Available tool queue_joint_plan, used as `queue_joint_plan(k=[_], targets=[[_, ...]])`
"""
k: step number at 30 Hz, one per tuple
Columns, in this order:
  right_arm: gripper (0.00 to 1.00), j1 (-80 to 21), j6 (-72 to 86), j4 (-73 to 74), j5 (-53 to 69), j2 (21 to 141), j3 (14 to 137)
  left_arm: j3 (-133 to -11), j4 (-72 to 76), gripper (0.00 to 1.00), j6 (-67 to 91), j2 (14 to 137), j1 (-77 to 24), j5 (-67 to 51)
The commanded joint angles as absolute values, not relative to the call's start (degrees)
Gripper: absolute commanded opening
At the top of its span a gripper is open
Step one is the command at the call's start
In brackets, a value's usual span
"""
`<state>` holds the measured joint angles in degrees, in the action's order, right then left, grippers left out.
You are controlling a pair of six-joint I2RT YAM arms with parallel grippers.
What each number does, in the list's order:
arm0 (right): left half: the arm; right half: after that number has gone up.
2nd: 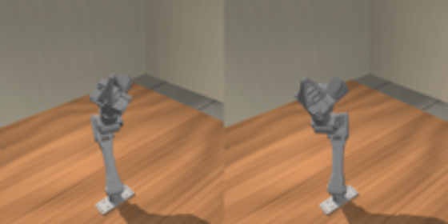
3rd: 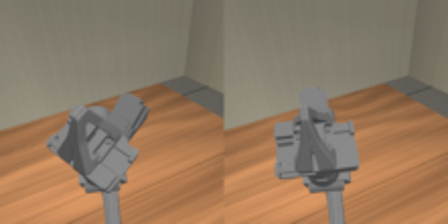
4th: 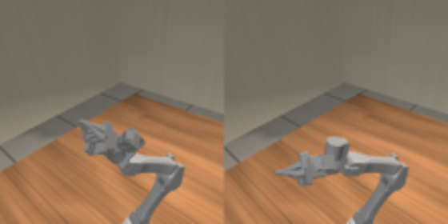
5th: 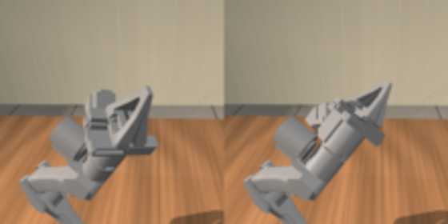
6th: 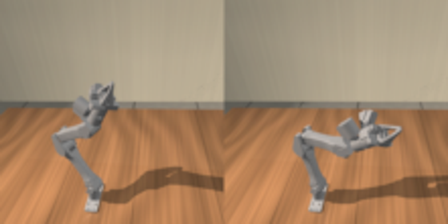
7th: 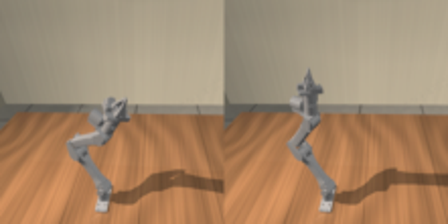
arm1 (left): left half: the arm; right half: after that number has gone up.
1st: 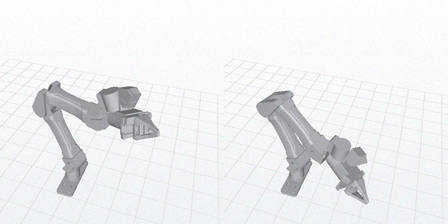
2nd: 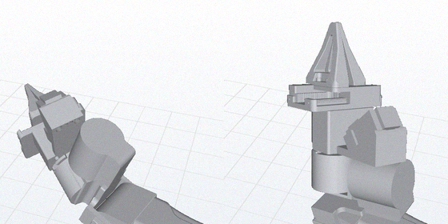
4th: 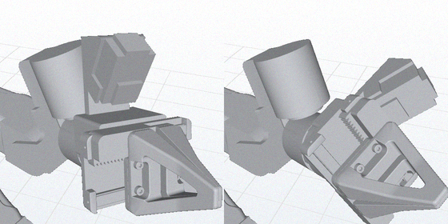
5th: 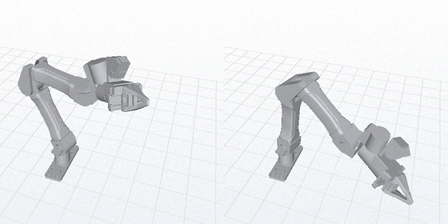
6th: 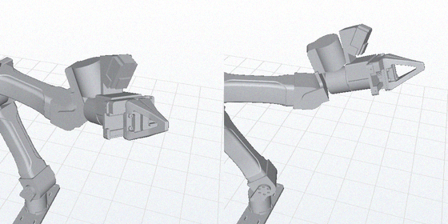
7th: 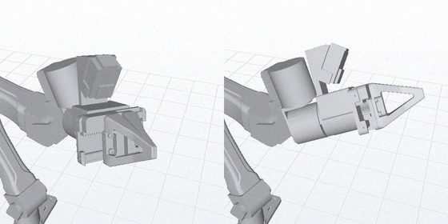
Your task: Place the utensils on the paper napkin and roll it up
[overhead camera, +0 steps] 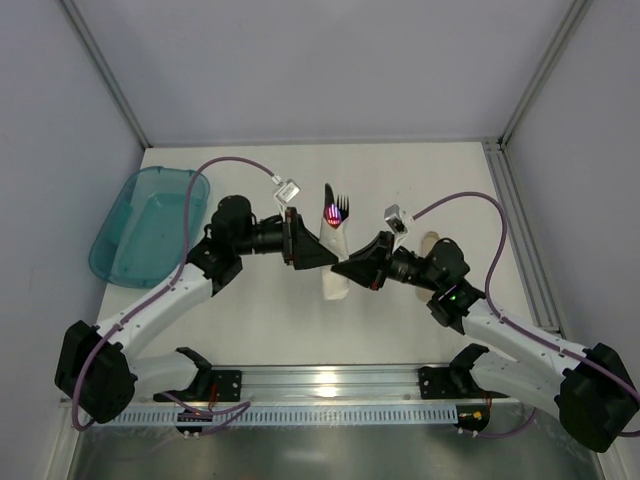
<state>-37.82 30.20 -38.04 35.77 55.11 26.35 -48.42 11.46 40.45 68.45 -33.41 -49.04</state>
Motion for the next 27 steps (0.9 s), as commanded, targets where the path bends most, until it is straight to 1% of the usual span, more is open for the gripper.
queue_joint_plan(k=[1,3,5,9,17,27], targets=[[0.04,-38.1,31.0,-44.0,36.0,54.0,31.0,-48.2,11.6,0.68,39.8,65.2,-33.3,-45.9],[0.04,-38.1,31.3,-43.9,36.1,54.4,31.7,-47.2,14.6,0.69,42.4,64.8,-33.3,-44.7],[0.04,-38.1,31.8,-44.0,36.3,54.9,32.1,-46.9,18.9,0.70,44.5,65.0,-33.3,-45.8],[0.04,-38.1,33.0,-45.4,36.8,55.5,32.1,-46.0,25.7,0.68,49.1,66.3,-33.4,-47.3],[0.04,-38.1,33.8,-46.4,36.7,55.7,31.3,-46.0,26.1,0.66,49.5,67.0,-34.9,-46.1],[0.04,-38.2,34.7,-48.2,37.1,57.0,30.9,-47.1,24.7,0.61,48.3,68.6,-36.8,-44.6]])
